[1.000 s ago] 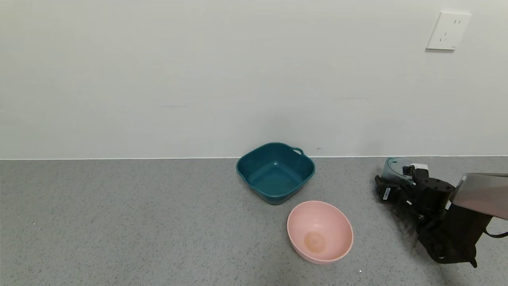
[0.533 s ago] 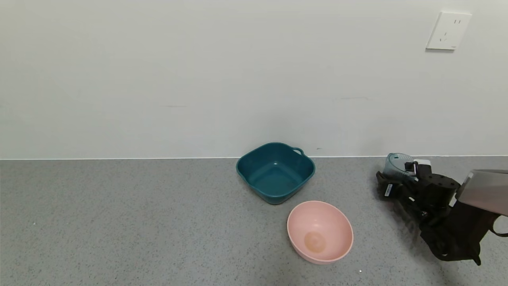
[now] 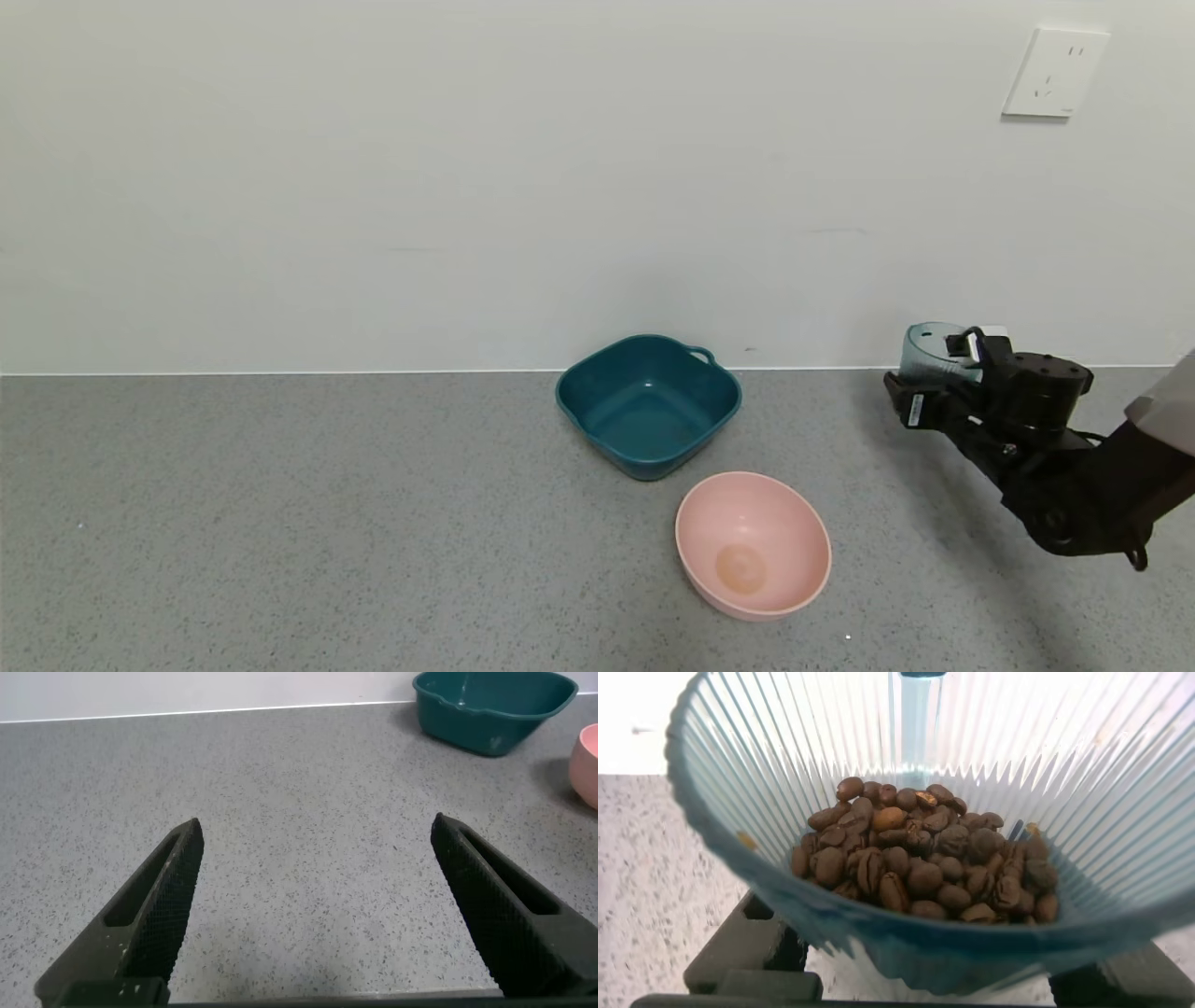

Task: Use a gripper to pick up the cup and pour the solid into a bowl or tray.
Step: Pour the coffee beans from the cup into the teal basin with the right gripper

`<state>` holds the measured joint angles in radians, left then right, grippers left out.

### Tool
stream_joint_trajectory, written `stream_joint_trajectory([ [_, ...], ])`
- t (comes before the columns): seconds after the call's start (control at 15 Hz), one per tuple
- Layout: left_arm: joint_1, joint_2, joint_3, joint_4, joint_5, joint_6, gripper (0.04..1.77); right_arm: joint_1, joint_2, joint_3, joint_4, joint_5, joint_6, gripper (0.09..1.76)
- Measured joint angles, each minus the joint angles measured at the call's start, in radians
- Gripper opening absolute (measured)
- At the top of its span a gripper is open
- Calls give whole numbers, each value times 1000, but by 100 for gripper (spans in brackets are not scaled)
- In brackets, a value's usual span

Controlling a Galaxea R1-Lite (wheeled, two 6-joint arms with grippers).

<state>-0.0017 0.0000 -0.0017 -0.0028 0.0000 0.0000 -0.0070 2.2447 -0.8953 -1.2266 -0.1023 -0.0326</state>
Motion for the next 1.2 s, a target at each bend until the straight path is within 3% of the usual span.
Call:
stream_joint_trajectory([
  [0.87,0,0,0,0,0,0,175,157,-92,-352,457,22,-257,137],
  [1.2,0,0,0,0,0,0,175,208,-88,-395,510,11,-401,137],
])
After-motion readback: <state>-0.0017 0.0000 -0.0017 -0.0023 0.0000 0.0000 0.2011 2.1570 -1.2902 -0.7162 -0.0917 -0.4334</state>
